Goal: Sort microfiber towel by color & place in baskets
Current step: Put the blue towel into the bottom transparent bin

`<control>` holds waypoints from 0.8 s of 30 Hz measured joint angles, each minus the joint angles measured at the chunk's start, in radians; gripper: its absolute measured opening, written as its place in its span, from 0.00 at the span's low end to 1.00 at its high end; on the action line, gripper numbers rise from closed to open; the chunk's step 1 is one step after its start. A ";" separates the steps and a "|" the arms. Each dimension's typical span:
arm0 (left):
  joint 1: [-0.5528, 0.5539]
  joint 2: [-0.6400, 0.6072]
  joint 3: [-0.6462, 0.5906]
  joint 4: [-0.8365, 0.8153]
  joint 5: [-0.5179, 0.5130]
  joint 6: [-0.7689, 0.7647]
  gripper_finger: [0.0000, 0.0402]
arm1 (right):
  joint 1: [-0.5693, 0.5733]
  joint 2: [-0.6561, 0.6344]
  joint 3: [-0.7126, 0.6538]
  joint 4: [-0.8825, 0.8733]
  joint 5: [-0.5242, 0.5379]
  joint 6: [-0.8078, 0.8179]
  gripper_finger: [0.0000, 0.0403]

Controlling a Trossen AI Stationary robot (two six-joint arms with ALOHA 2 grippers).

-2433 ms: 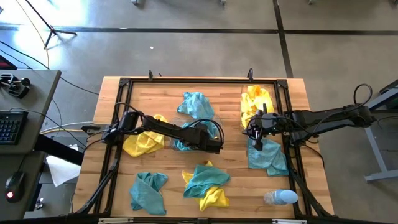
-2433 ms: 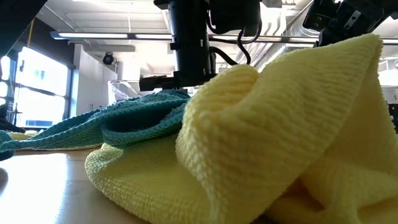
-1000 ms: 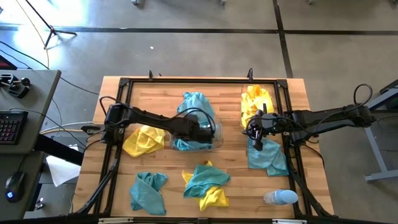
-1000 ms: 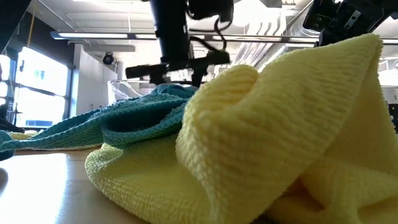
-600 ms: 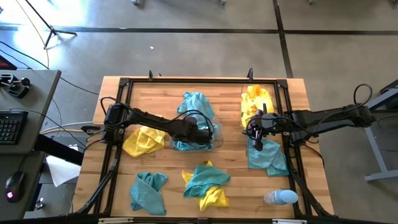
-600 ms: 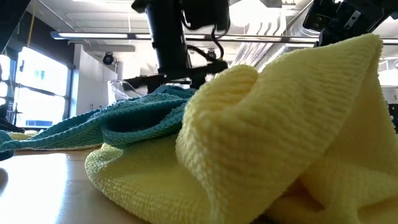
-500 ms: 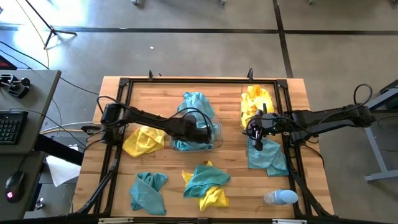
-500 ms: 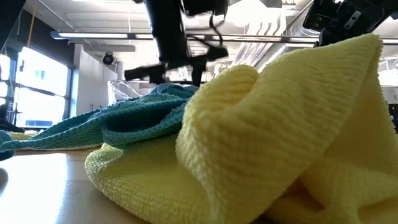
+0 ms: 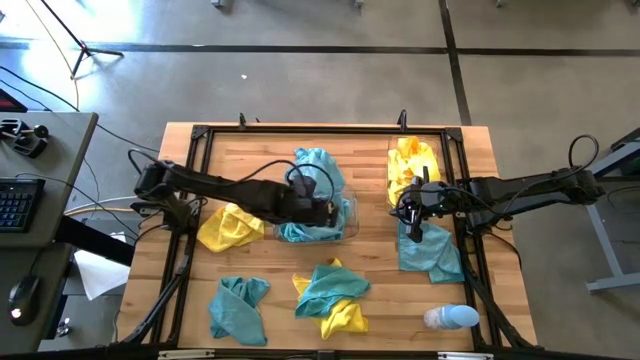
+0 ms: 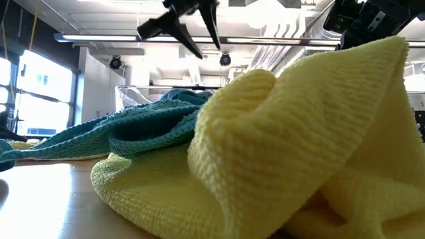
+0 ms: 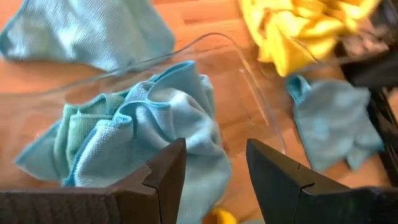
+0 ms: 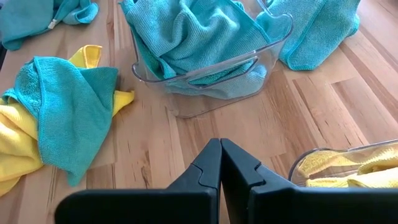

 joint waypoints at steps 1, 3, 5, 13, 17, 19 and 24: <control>0.000 -0.009 0.000 0.000 0.006 0.045 0.39 | 0.000 0.000 0.000 0.002 0.000 0.000 0.00; 0.000 -0.019 0.000 0.000 0.015 0.135 0.39 | 0.000 0.000 0.000 0.004 0.000 0.000 0.00; 0.001 -0.019 0.000 0.000 0.016 0.221 0.39 | 0.000 0.000 0.000 0.006 0.000 0.000 0.00; 0.019 -0.015 0.000 -0.019 0.028 0.508 0.39 | 0.000 0.000 0.000 0.065 0.011 0.008 0.00; 0.039 -0.015 0.000 -0.046 0.029 0.616 0.39 | 0.000 0.000 0.000 0.148 0.056 0.008 0.00; 0.047 -0.015 0.000 -0.045 0.033 0.685 0.39 | 0.000 0.000 0.000 0.200 0.092 0.008 0.00; 0.082 -0.024 0.000 -0.055 0.079 0.897 0.39 | 0.000 0.004 0.007 0.292 0.211 0.032 0.00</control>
